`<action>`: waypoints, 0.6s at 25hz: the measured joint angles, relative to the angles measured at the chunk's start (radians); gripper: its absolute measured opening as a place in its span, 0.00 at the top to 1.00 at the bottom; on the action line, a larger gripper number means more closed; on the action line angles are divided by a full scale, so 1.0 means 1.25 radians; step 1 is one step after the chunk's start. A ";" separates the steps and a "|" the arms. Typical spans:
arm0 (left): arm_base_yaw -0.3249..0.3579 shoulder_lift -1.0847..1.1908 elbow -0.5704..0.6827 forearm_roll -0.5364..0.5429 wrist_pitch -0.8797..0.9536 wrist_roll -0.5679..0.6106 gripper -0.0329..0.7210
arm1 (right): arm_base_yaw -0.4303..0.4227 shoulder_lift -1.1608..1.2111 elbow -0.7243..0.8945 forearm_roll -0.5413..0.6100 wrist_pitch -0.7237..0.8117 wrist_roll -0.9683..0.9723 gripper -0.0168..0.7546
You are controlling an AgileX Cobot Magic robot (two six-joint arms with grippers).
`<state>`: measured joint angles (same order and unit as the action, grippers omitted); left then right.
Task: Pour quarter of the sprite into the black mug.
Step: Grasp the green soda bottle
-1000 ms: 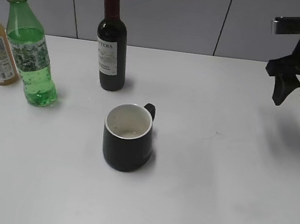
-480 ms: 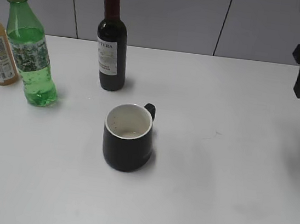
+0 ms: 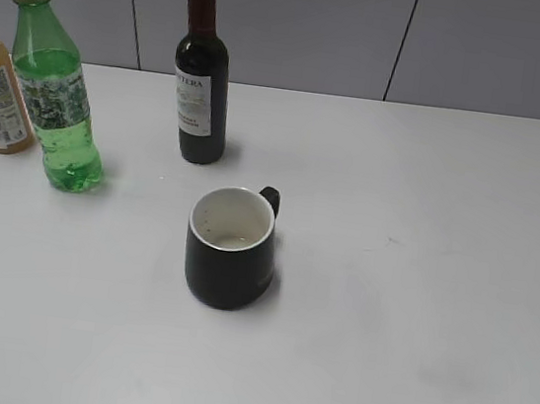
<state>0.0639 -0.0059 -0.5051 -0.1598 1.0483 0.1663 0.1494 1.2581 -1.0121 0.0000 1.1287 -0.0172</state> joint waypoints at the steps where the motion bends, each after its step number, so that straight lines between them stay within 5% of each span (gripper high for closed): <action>1: 0.000 0.000 0.000 0.000 0.000 0.000 0.64 | 0.000 -0.027 0.031 0.000 -0.014 0.000 0.37; 15: 0.000 0.000 0.000 0.000 0.000 0.000 0.64 | 0.000 -0.386 0.371 0.011 -0.140 -0.001 0.37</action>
<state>0.0639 -0.0059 -0.5051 -0.1598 1.0483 0.1663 0.1494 0.7762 -0.5484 0.0134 0.9531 -0.0182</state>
